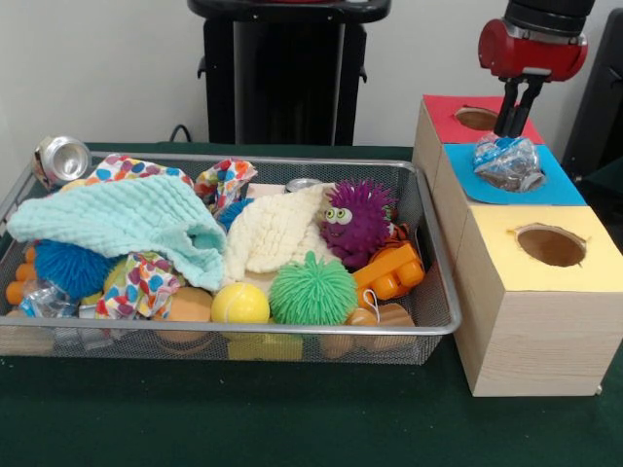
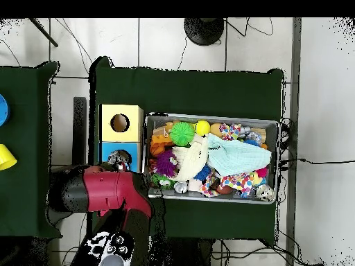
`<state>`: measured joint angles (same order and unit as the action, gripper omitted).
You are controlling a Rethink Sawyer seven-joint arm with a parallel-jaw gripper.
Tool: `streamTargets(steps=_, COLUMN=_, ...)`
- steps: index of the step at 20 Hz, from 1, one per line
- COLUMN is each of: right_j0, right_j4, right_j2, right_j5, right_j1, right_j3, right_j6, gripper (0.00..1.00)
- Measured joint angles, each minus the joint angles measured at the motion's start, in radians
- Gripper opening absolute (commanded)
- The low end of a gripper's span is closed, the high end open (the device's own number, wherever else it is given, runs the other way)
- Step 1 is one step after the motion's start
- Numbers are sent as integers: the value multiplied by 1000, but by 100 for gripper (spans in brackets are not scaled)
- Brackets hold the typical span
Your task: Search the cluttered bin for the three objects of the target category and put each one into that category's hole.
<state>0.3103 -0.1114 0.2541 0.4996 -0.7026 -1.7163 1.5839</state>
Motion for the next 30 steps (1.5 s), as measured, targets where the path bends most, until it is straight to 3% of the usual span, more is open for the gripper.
streamTargets(steps=7, right_j0=0, right_j4=-1, right_j2=0, right_j5=-50, right_j1=68, right_j3=15, right_j6=0, gripper=0)
streamTargets(steps=30, right_j0=2, right_j4=0, right_j2=10, right_j5=-71, right_j1=98, right_j3=49, right_j6=0, gripper=0)
